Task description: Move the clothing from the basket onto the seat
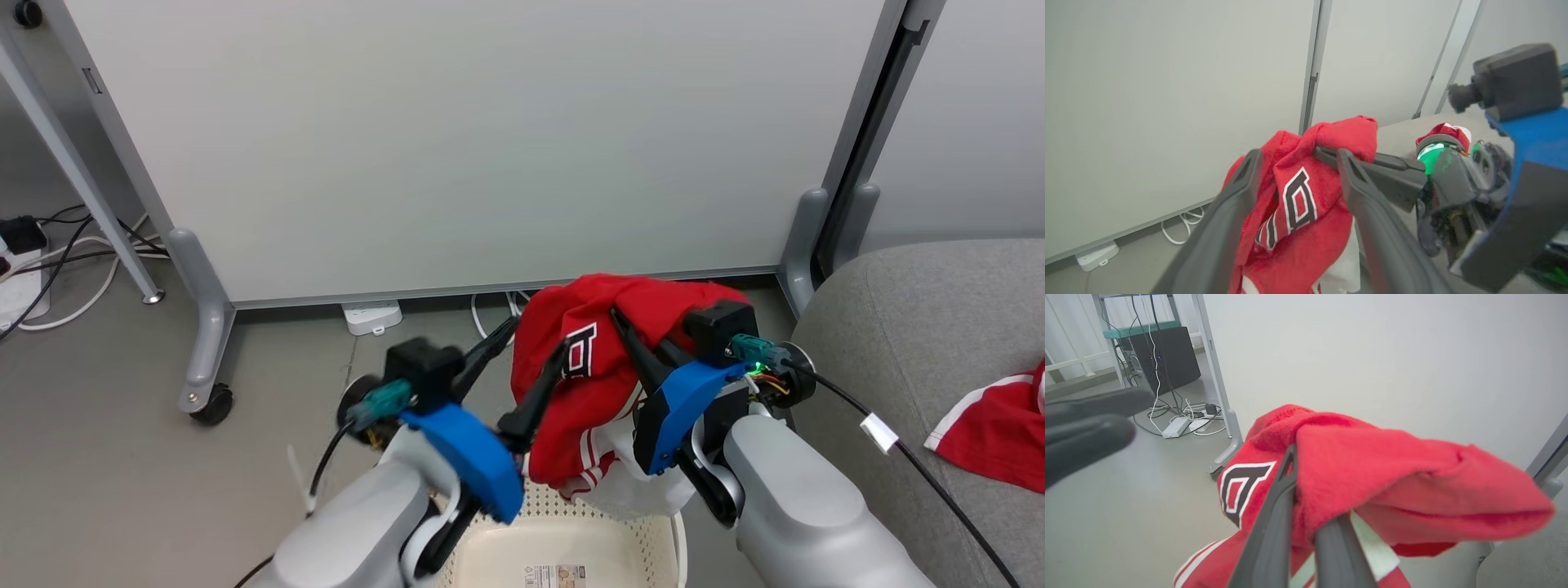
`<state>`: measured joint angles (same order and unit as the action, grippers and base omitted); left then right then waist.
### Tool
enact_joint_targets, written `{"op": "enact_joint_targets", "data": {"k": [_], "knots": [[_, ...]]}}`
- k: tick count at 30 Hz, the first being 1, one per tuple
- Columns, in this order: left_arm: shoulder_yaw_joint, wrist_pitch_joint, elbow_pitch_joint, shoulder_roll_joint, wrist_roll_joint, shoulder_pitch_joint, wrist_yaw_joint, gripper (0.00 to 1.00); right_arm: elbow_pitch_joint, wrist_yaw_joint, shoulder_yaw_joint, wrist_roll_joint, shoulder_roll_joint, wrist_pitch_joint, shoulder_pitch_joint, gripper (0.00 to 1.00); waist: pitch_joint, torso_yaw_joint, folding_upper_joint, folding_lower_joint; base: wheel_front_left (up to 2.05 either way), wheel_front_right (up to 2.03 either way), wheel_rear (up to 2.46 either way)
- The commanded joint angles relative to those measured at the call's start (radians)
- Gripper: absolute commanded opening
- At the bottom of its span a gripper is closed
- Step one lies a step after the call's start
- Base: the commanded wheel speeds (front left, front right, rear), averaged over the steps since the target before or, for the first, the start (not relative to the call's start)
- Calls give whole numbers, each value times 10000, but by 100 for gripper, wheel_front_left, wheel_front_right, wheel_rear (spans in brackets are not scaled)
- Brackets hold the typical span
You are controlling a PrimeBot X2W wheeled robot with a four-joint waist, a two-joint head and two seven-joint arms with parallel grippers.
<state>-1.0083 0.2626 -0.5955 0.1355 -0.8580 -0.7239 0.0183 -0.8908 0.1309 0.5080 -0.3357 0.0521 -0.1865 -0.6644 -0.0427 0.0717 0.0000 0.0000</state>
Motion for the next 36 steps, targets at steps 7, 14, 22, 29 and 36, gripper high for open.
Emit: {"op": "enact_joint_targets", "data": {"k": [7,14,22,29,36], "knots": [[2296,30,2403,1063,1785,3073,-499,100,351,-3,-305,226,144,2,420,0,6,26,0,0,0,0,0],[3958,31,4001,1429,3302,5141,-638,100,766,-3,-603,419,225,198,735,0,23,125,0,0,0,0,0],[5089,31,4214,1134,4167,6229,-335,100,1265,-3,-827,608,241,490,980,0,69,137,0,0,0,0,0],[5636,32,4087,804,4653,6501,15,100,1592,-3,-1041,736,264,656,1171,0,78,21,0,0,0,0,0],[6073,30,4114,479,5043,6603,310,100,1915,-3,-1202,858,248,774,1222,0,160,-434,0,0,0,0,0]]}}
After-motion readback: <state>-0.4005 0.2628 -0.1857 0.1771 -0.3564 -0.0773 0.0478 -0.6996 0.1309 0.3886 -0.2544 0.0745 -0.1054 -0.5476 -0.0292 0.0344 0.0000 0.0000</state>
